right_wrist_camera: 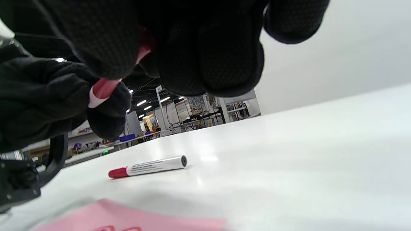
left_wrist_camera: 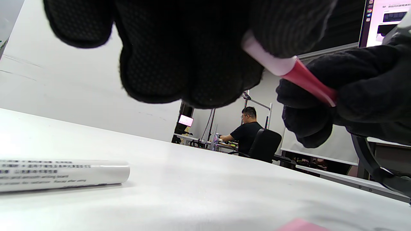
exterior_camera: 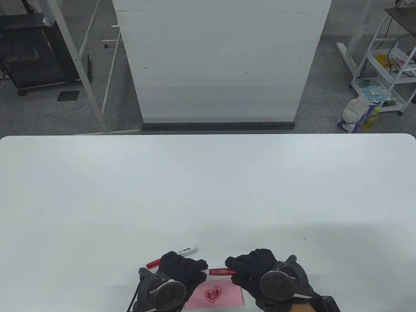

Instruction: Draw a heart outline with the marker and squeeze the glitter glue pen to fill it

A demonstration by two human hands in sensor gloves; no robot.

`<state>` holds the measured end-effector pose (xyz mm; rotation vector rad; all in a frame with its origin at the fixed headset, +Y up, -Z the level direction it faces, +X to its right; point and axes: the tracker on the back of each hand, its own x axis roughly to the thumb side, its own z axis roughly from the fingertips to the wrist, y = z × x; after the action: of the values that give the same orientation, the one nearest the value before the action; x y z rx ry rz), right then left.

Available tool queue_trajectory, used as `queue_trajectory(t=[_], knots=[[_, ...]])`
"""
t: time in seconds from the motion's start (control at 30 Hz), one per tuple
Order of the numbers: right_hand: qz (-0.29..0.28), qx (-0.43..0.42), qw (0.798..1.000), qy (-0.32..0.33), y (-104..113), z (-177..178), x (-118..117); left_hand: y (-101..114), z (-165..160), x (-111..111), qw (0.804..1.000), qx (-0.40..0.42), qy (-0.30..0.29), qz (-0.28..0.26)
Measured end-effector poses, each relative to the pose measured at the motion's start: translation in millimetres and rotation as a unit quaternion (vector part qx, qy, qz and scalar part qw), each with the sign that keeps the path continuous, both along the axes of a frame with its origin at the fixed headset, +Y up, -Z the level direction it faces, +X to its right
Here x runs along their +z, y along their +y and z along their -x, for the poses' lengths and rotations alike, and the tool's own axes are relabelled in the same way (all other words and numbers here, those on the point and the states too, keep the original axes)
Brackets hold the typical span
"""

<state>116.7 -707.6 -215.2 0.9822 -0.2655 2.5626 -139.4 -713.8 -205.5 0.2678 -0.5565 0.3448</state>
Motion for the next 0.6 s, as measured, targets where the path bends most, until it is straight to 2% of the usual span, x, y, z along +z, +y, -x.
queue_trajectory(t=[0.1, 0.17, 0.33, 0.5, 0.6], knots=[[-0.037, 0.049, 0.998, -0.004, 2, 4, 4, 0, 0, 0, 1.000, 0.001, 0.000, 0.001], [-0.035, 0.058, 0.998, -0.015, 1, 4, 3, 0, 2, -1, 1.000, 0.001, 0.008, -0.011], [-0.012, 0.089, 0.992, -0.084, -5, -7, -10, 2, 12, -7, 0.998, -0.045, 0.039, -0.036], [0.005, 0.143, 0.981, -0.134, -16, -13, -22, -1, 25, -16, 0.992, -0.092, 0.082, -0.008], [0.044, 0.179, 0.968, -0.171, -24, -16, -29, -2, 32, -21, 0.988, -0.117, 0.103, -0.008]])
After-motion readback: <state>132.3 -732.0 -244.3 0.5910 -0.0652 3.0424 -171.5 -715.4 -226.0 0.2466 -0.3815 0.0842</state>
